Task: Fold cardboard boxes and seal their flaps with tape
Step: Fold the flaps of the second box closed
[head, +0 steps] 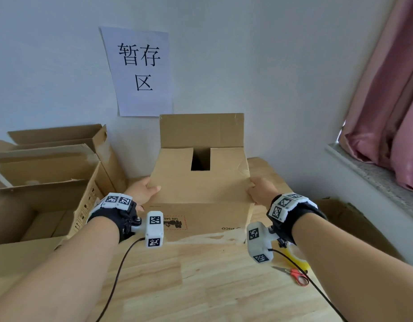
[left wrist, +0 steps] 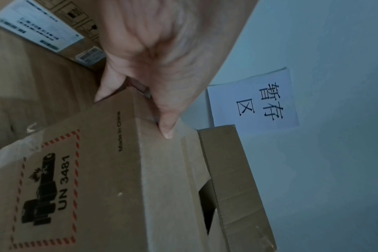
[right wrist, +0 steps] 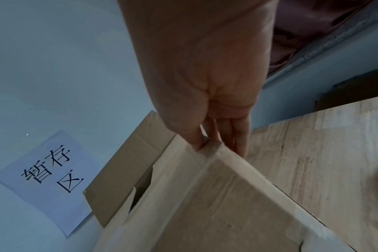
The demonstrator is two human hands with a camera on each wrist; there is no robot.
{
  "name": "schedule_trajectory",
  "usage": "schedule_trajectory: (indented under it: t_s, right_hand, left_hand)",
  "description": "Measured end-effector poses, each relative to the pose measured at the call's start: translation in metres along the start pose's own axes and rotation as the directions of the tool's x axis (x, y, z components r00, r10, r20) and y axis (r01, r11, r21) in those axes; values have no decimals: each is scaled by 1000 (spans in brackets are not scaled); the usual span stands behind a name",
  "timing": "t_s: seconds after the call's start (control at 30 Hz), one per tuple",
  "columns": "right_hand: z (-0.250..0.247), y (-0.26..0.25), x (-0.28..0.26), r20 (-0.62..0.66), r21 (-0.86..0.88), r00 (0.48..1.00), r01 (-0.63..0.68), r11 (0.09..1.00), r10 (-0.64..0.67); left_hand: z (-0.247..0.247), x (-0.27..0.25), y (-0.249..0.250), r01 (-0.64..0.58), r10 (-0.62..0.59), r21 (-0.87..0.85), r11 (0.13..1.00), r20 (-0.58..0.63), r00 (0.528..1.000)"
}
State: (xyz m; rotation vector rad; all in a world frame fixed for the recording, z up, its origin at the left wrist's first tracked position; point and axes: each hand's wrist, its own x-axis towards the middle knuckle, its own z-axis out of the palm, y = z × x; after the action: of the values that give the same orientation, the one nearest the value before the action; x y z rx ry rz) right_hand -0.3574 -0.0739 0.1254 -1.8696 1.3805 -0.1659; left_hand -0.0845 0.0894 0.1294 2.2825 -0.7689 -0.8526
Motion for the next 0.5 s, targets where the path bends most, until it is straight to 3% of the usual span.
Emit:
schedule_trajectory:
  t_s: [0.13,0.33,0.43,0.5]
  right_hand:
    - [-1,0,-10,-3,6,1000,-9,1000,9]
    - [2,10,-15,20,126,999,-51,991,48]
    - [-1,10,-17,25,120,999,-42,992,39]
    - [-3,10,-18,27,134,999,-24,991,21]
  left_hand:
    - [2,-14,-7,50,-49,-96,994,19,999]
    - [7,-28,-10,51,-51,-76,996,-3,999]
    - [10,-30,-3,-10,19,134,991,-69,997]
    - [13,-28,4,-85,150,414,906,-128,980]
